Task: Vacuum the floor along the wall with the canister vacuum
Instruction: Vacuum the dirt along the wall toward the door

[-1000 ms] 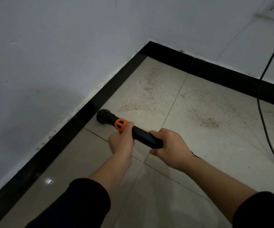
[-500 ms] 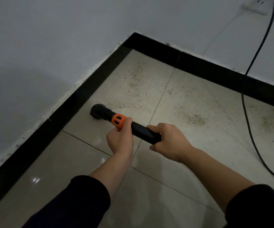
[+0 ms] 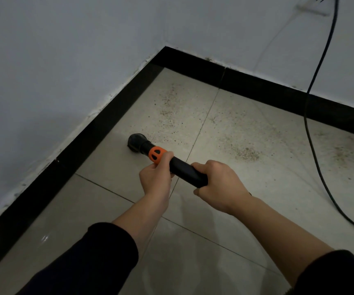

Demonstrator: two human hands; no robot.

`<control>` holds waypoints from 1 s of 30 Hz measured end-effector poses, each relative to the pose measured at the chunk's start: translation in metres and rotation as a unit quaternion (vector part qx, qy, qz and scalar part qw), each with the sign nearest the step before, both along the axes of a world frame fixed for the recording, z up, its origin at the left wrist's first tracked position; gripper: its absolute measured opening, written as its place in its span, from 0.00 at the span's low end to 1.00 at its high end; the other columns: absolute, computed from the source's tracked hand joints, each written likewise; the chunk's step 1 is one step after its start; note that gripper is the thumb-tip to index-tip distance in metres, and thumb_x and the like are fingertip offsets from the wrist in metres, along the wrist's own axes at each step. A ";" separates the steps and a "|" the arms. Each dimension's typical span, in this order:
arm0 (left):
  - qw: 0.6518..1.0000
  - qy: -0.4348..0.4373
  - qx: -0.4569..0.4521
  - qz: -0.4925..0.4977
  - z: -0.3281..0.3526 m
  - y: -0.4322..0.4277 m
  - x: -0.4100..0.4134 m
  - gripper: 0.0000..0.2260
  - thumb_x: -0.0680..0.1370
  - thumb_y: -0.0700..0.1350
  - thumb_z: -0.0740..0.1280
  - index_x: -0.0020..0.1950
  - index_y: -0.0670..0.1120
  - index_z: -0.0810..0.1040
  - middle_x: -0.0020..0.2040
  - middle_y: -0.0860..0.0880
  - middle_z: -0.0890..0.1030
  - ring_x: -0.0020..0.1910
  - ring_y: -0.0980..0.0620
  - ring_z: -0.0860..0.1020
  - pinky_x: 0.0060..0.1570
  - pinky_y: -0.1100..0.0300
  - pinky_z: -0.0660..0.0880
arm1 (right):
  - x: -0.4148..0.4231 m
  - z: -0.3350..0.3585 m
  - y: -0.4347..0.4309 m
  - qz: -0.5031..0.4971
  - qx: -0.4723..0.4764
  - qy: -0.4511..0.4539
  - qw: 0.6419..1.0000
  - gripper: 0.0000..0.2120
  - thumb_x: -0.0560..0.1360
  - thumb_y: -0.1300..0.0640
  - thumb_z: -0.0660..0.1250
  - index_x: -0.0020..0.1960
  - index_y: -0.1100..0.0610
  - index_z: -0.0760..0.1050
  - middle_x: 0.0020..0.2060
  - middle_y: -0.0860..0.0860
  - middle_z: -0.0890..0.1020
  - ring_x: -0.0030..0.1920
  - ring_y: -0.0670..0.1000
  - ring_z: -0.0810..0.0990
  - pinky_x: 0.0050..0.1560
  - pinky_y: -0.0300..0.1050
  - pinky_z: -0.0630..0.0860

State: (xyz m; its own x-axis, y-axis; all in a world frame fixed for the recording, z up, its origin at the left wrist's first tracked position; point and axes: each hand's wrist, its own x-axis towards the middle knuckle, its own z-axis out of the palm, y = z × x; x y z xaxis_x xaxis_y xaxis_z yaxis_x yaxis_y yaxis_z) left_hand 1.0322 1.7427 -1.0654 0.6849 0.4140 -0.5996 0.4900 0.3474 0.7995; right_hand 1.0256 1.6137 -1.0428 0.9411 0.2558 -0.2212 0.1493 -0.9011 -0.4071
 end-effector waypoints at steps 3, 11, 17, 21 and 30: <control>1.000 0.003 -0.011 -0.007 0.001 -0.006 0.001 0.10 0.73 0.49 0.71 0.39 0.43 0.79 0.36 0.48 0.80 0.34 0.56 0.77 0.33 0.65 0.71 | -0.002 0.002 -0.005 -0.007 -0.005 0.003 1.000 0.13 0.69 0.60 0.67 0.52 0.51 0.76 0.39 0.50 0.73 0.40 0.53 0.75 0.35 0.43 0.70; 0.999 0.000 -0.018 -0.045 0.000 -0.025 0.005 0.11 0.73 0.50 0.72 0.39 0.43 0.78 0.38 0.46 0.80 0.37 0.53 0.78 0.39 0.61 0.74 | -0.006 0.009 -0.025 -0.026 -0.018 -0.002 0.999 0.12 0.69 0.60 0.67 0.51 0.51 0.76 0.37 0.49 0.71 0.38 0.52 0.74 0.31 0.41 0.64; 0.998 0.004 -0.019 -0.064 0.002 -0.043 0.007 0.10 0.73 0.49 0.72 0.39 0.42 0.79 0.37 0.46 0.80 0.34 0.54 0.78 0.37 0.61 0.74 | -0.010 0.012 -0.042 -0.047 -0.018 -0.002 0.999 0.11 0.68 0.60 0.67 0.50 0.52 0.76 0.36 0.49 0.72 0.38 0.53 0.74 0.31 0.42 0.65; 0.997 0.004 -0.022 -0.077 0.002 -0.053 0.006 0.10 0.73 0.49 0.72 0.38 0.43 0.79 0.36 0.47 0.80 0.34 0.54 0.78 0.39 0.61 0.74 | -0.013 0.015 -0.051 -0.053 -0.027 0.002 0.998 0.11 0.68 0.60 0.67 0.51 0.52 0.76 0.36 0.49 0.71 0.38 0.53 0.74 0.30 0.42 0.64; 0.995 0.002 -0.024 -0.096 0.004 -0.070 0.005 0.10 0.73 0.49 0.72 0.40 0.42 0.78 0.36 0.47 0.79 0.32 0.55 0.77 0.37 0.62 0.73 | -0.017 0.018 -0.067 -0.070 -0.040 0.013 0.997 0.10 0.67 0.60 0.66 0.48 0.53 0.75 0.34 0.50 0.72 0.37 0.55 0.75 0.30 0.43 0.63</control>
